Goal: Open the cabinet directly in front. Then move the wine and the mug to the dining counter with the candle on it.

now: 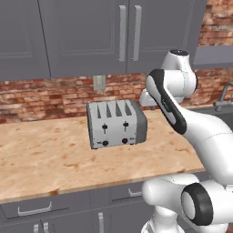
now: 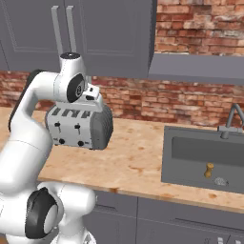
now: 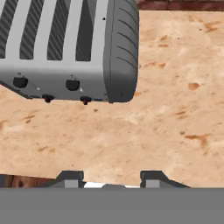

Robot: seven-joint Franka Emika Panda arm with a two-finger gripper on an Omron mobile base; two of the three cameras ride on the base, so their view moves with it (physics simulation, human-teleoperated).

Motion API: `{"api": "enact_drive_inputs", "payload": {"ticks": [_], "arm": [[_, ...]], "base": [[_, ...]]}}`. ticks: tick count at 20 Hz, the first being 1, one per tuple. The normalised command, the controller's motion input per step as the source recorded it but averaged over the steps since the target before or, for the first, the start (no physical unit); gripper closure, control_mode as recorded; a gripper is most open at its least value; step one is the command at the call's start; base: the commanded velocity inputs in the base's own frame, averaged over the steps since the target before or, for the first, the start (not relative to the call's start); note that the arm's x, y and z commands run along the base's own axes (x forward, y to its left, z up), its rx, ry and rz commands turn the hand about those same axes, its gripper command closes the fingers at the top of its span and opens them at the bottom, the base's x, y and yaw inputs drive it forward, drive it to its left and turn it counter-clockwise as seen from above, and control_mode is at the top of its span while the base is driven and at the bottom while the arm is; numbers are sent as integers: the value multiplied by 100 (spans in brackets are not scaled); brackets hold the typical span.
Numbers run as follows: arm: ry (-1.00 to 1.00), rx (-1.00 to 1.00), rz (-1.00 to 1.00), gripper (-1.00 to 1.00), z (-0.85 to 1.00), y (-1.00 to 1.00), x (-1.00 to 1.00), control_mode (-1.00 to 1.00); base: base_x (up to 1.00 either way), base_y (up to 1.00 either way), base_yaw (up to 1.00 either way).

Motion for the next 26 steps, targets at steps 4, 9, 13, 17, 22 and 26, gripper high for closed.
{"api": "enact_drive_inputs", "payload": {"ticks": [4, 9, 13, 17, 22, 26], "arm": [[-25, 1, 1, -100, 9, 0, -45, -100], [-49, 3, 1, -100, 34, -1, -73, -100], [-61, 0, 0, -100, 38, 0, -77, -100], [-51, 0, 0, -100, 34, 0, -58, -100], [-35, 2, 0, -100, 16, 0, -41, -100], [-28, 9, 0, -100, 12, -2, -32, -100]], "base": [[0, 0, 0], [0, 0, 0], [0, 0, 0], [0, 0, 0], [0, 0, 0], [0, 0, 0]]}}
